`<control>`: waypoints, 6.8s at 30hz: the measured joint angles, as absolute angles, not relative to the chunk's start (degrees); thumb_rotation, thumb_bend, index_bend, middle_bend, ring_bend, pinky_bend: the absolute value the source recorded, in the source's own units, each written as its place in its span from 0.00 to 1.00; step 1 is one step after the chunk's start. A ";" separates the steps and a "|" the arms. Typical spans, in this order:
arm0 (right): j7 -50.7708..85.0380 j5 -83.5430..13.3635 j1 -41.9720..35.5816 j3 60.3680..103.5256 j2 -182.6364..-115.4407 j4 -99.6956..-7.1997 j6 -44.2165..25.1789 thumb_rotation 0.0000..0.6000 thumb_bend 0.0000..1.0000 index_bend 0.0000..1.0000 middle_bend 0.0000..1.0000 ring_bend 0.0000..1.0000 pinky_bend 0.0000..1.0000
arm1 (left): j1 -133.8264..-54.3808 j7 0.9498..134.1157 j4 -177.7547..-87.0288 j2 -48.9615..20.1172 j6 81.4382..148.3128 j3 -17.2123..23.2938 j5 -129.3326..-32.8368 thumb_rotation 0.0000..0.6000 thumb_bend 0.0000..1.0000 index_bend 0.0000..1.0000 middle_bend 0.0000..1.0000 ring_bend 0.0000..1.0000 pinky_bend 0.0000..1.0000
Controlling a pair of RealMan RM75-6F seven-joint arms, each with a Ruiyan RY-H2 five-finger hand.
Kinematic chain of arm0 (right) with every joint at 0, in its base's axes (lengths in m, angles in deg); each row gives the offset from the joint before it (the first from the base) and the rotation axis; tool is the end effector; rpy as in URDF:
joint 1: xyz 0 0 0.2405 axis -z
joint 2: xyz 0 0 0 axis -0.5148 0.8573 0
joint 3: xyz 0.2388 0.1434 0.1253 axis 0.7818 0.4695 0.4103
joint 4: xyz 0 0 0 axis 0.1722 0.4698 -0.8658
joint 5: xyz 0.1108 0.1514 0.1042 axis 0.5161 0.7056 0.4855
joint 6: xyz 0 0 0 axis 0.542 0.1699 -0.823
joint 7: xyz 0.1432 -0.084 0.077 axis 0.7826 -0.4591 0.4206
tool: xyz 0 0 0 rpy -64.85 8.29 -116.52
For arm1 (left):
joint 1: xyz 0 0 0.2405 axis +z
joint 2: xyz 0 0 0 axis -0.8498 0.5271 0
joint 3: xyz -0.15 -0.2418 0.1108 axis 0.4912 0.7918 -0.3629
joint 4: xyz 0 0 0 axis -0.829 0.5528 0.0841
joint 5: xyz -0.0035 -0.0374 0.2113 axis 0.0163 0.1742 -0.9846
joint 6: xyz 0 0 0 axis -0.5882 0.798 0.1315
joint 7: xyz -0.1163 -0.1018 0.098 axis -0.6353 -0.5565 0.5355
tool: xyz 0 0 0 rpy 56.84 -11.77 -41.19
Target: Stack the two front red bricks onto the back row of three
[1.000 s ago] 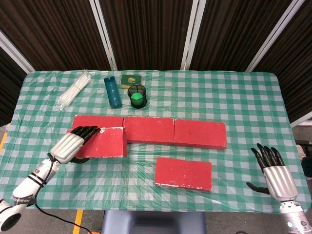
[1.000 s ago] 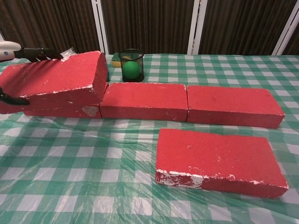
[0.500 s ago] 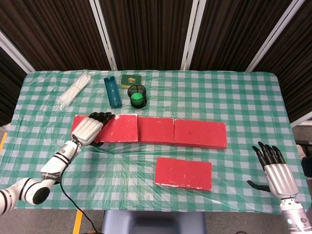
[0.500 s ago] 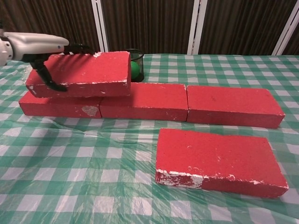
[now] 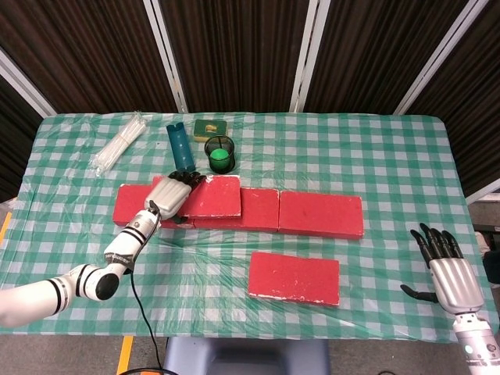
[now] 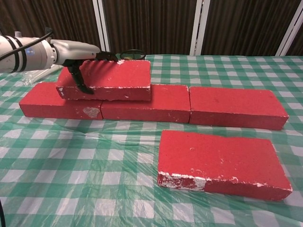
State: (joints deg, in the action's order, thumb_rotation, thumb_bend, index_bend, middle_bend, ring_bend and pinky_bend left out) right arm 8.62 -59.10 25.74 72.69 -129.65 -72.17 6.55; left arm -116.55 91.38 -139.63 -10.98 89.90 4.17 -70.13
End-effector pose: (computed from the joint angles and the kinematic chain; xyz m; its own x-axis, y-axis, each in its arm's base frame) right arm -0.3601 -0.2181 0.1552 0.5011 -0.1160 0.8576 -0.8651 -0.0432 0.4997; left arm -0.1361 0.4929 0.0058 0.6452 0.2844 0.7091 0.7446 -0.4416 -0.5005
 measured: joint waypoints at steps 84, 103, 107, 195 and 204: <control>6.69 -57.30 26.23 73.29 -130.42 -72.69 7.99 0.89 0.09 0.00 0.00 0.00 0.00 | -118.93 84.40 -138.47 -9.89 87.82 -0.01 -71.47 1.00 0.26 0.00 0.00 0.00 0.17; 6.73 -57.55 26.58 73.47 -130.60 -72.38 8.86 0.89 0.09 0.00 0.00 0.00 0.00 | -118.49 83.81 -139.18 -9.24 87.41 0.01 -71.33 1.00 0.24 0.00 0.00 0.00 0.05; 6.79 -57.65 26.62 73.48 -130.62 -72.33 8.99 0.89 0.09 0.00 0.00 0.00 0.00 | -118.30 83.52 -140.12 -8.82 87.88 0.17 -72.04 1.00 0.24 0.00 0.00 0.00 0.05; -3.85 -43.74 -5.34 85.89 -138.45 -81.04 -21.50 0.89 0.12 0.56 0.42 0.33 0.33 | -71.31 75.21 -140.55 -4.33 133.36 -5.22 -106.01 1.00 0.32 0.00 0.00 0.00 0.02; 2.59 -37.14 -14.28 90.42 -139.13 -64.91 -32.36 0.89 0.12 0.56 0.42 0.33 0.33 | -71.89 77.82 -138.40 -6.22 130.73 -2.69 -101.96 1.00 0.33 0.00 0.00 0.00 0.02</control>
